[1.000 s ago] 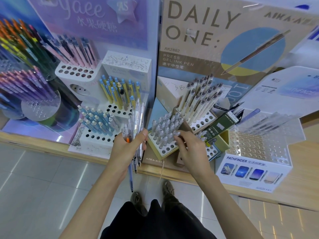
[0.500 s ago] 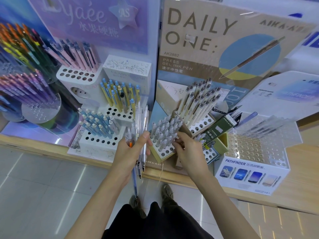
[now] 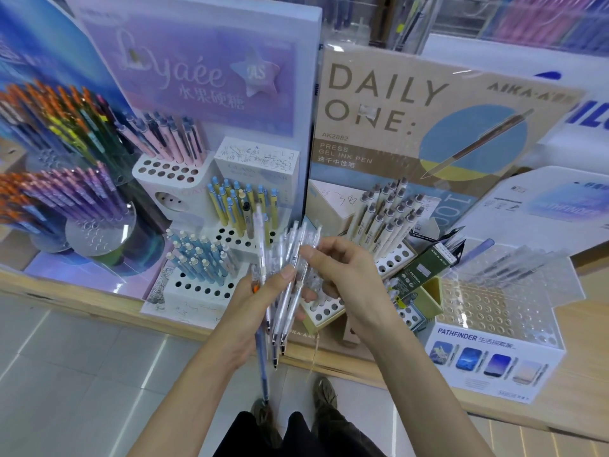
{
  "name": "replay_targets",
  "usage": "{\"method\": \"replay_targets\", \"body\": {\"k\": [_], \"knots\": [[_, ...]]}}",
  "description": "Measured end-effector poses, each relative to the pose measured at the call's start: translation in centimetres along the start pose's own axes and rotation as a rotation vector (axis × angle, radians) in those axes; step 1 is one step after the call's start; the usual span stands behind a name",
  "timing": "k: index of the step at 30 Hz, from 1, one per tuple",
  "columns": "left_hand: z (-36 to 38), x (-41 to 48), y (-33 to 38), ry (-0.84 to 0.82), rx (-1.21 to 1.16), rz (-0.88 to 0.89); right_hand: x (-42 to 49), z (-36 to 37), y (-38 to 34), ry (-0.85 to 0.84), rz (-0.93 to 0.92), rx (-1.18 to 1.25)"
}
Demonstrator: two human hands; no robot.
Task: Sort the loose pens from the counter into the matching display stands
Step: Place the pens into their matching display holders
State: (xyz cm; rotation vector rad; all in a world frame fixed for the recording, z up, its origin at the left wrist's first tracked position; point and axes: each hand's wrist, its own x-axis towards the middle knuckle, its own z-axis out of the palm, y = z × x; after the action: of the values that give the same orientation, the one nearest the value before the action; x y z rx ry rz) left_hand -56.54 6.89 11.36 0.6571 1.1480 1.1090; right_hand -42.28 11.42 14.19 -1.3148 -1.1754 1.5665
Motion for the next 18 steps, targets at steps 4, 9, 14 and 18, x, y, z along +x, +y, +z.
{"method": "replay_targets", "body": {"k": [4, 9, 14, 18], "knots": [[0.3, 0.0, 0.0, 0.041, 0.046, 0.038, -0.2, -0.2, -0.1, -0.004, -0.017, 0.063], [0.2, 0.4, -0.8, 0.140, 0.181, 0.033, -1.0, -2.7, -0.6, 0.175, -0.138, 0.101], [0.5, 0.3, -1.1, 0.171, 0.124, 0.044, -1.5, -5.4, 1.1, 0.374, -0.248, -0.261], [1.1, 0.4, -1.3, 0.149, 0.121, 0.032, -1.0, -4.7, 3.9, 0.433, -0.255, -0.428]]}}
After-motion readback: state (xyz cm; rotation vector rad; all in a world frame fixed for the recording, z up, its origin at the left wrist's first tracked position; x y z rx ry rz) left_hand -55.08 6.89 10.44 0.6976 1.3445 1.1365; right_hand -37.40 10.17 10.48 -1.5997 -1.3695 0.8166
